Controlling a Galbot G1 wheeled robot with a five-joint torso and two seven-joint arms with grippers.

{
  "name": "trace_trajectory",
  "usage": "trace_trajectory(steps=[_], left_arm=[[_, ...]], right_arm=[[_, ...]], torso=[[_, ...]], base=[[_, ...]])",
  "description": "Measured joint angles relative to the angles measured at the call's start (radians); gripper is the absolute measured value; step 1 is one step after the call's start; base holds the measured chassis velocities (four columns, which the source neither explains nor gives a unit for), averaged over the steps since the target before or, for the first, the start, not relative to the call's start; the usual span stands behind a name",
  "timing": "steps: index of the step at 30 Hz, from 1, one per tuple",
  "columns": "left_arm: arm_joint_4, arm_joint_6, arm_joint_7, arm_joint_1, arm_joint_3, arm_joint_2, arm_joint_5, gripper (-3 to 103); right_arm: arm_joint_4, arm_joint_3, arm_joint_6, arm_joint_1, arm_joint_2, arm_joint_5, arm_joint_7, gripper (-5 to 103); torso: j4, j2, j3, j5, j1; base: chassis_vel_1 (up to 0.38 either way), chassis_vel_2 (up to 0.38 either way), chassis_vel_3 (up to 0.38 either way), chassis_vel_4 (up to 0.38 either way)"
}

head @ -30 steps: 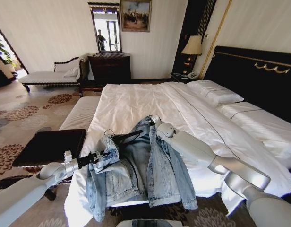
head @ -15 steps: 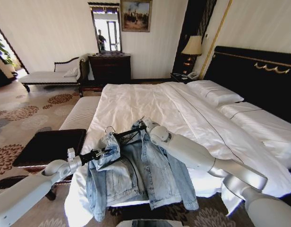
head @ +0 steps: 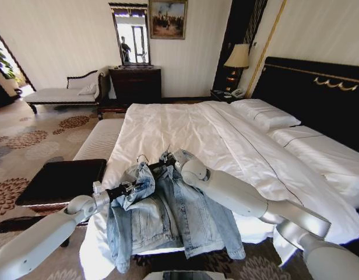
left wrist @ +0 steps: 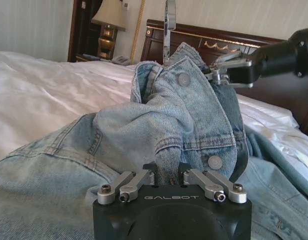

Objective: Pick up the clothes from the bed and hang them on the clothes hanger.

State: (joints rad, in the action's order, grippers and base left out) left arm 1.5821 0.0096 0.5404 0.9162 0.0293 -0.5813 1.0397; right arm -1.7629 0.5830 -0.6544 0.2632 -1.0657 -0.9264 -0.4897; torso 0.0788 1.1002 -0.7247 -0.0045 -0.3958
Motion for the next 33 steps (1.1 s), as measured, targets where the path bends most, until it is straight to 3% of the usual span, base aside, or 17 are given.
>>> trace_trajectory(steps=[10, 30, 33], left_arm=[[0.043, 0.006, -0.008, 0.009, 0.006, -0.005, -0.009, 19], [0.044, 0.011, -0.019, -0.007, 0.009, -0.018, -0.008, 19], [0.05, 0.011, -0.019, -0.004, 0.006, -0.014, -0.006, 19]], right_arm=[[0.009, -0.013, 0.016, 0.026, -0.024, -0.024, -0.025, 3], [-0.048, 0.004, 0.028, 0.055, 0.008, 0.012, -0.001, 1], [-0.047, 0.006, 0.029, 0.06, 0.006, 0.019, -0.001, 9]], torso=[[-0.0001, 0.0, 0.0, 0.0, 0.0], [0.0, 0.0, 0.0, 0.0, 0.0], [0.0, 0.0, 0.0, 0.0, 0.0]], base=[[0.0, 0.0, 0.0, 0.0], [0.0, 0.0, 0.0, 0.0], [0.0, 0.0, 0.0, 0.0]])
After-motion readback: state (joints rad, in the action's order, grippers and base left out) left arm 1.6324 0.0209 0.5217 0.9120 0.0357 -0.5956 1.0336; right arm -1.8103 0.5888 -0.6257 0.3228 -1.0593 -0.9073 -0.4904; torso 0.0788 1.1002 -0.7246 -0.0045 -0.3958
